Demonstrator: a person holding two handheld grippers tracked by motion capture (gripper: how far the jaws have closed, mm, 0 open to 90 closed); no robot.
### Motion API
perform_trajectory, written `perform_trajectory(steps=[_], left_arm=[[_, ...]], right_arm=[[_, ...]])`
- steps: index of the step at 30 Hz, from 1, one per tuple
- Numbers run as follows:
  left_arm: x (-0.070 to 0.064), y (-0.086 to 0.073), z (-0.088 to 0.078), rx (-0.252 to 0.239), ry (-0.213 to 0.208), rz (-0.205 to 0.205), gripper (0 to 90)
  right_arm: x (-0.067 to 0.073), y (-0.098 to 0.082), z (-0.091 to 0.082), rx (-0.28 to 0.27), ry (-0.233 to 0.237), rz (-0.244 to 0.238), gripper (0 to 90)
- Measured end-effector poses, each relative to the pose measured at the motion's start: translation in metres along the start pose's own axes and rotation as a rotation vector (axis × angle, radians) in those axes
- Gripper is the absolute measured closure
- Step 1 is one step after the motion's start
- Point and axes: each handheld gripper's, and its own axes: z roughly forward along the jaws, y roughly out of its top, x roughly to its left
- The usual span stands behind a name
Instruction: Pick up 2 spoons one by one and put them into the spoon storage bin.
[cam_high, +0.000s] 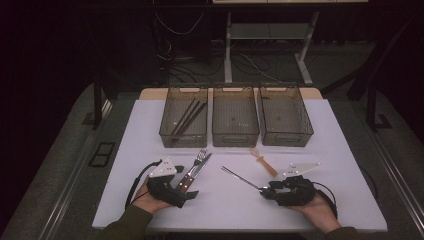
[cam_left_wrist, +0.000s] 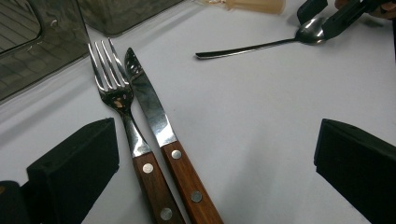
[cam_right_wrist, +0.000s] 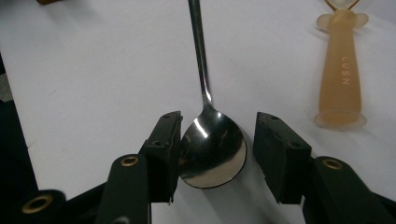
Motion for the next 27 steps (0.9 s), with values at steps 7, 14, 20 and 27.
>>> perform_trajectory(steps=[7, 14, 20, 27], left_arm=[[0.000, 0.000, 0.000, 0.003, 0.000, 0.003, 0.0], [0.000, 0.000, 0.000, 0.003, 0.000, 0.004, 0.0], [0.000, 0.000, 0.000, 0.004, 0.001, 0.003, 0.0], [-0.001, 0.000, 0.000, 0.004, 0.001, 0.002, 0.0]], right_arm=[[0.004, 0.000, 0.002, 0.011, -0.020, -0.053, 54.3], [0.011, 0.000, 0.003, 0.028, -0.057, -0.123, 57.1], [0.017, 0.000, 0.004, 0.041, -0.065, -0.169, 62.5], [0.018, 0.000, 0.003, 0.041, -0.068, -0.174, 68.9]])
